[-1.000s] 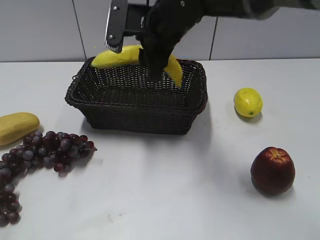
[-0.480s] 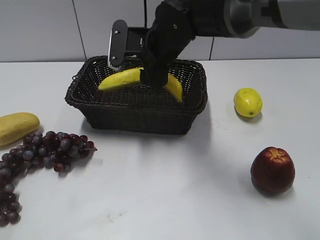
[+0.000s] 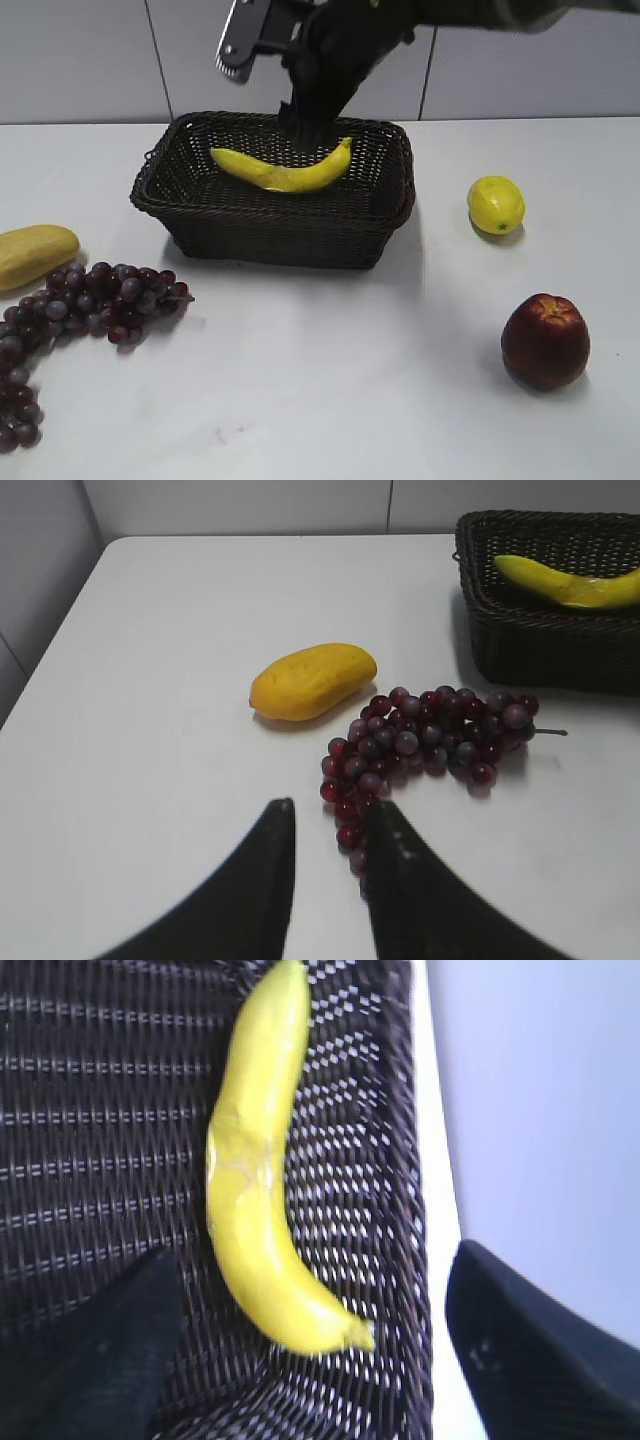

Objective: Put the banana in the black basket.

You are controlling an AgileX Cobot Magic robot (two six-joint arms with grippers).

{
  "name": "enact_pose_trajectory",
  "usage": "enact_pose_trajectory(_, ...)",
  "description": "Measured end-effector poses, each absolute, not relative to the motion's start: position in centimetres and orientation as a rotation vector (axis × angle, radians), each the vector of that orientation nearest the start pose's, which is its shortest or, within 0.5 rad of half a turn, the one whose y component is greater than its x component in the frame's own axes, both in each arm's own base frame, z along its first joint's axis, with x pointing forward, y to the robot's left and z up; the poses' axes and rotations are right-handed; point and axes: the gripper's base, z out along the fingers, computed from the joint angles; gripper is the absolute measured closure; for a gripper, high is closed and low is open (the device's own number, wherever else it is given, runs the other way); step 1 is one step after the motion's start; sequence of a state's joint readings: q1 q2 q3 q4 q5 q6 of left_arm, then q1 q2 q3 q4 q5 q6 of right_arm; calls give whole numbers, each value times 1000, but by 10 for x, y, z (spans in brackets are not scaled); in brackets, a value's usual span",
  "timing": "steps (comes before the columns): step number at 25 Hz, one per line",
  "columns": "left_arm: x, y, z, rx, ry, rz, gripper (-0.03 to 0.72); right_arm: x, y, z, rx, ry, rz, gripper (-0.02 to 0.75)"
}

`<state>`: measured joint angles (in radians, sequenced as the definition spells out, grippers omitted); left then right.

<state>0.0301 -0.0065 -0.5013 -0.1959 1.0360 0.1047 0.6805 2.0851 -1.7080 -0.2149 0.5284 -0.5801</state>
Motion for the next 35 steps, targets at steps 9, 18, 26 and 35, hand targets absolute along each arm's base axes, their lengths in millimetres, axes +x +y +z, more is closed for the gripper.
enact_pose_trajectory(9, -5, -15, 281, 82, 1998, -147, 451, 386, 206, 295, -867, 2345, 68, 154)
enact_pose_trajectory(18, -5, -15, 281, 82, 1998, -147, 451, 387, 100, 316, -352, 2684, 8, 155)
enact_pose_trajectory(26, -5, -15, 281, 82, 1998, -147, 451, 341, 62, 325, -271, 2738, -20, 155)
enact_pose_trajectory(35, -5, -15, 281, 82, 1998, -147, 451, 215, 43, 295, -237, 2698, 75, 162)
